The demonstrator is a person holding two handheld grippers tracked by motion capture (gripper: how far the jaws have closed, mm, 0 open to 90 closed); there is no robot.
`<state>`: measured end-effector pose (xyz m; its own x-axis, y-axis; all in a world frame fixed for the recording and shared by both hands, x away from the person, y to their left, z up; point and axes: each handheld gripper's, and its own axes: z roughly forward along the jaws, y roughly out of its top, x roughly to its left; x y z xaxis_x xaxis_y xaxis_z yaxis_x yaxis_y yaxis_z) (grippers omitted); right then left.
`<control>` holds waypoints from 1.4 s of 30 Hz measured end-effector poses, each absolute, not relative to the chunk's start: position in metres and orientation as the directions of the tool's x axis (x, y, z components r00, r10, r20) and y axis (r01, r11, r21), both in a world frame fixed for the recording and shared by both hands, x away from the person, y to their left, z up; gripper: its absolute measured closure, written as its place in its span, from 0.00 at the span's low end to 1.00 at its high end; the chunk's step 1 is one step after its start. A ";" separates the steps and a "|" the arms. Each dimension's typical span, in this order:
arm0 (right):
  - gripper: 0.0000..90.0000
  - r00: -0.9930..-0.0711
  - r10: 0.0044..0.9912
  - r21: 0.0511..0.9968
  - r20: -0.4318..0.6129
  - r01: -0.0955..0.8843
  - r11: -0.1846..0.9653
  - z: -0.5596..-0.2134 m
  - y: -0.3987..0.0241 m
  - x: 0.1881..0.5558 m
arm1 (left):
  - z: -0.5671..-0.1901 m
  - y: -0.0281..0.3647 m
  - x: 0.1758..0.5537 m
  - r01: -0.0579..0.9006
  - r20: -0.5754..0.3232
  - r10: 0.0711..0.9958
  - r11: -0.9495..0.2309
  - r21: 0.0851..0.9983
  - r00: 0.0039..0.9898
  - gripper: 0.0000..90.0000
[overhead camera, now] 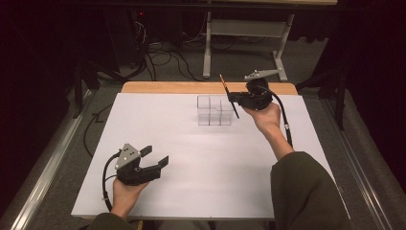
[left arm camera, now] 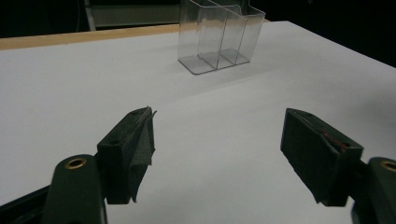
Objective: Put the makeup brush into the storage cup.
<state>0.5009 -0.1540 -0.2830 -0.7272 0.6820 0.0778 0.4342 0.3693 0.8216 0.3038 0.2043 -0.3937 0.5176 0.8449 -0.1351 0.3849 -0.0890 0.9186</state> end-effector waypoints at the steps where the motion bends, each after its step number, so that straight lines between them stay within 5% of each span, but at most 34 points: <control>1: 0.94 -0.727 0.682 0.822 0.078 0.434 0.369 -0.283 -0.154 0.501 | -0.394 0.204 0.304 0.384 -0.135 0.845 -0.089 0.919 0.518 0.29; 42: 0.94 -0.704 0.707 0.850 0.064 0.409 0.331 -0.287 -0.141 0.519 | -0.394 0.203 0.304 0.385 -0.130 0.840 -0.099 0.918 0.526 0.29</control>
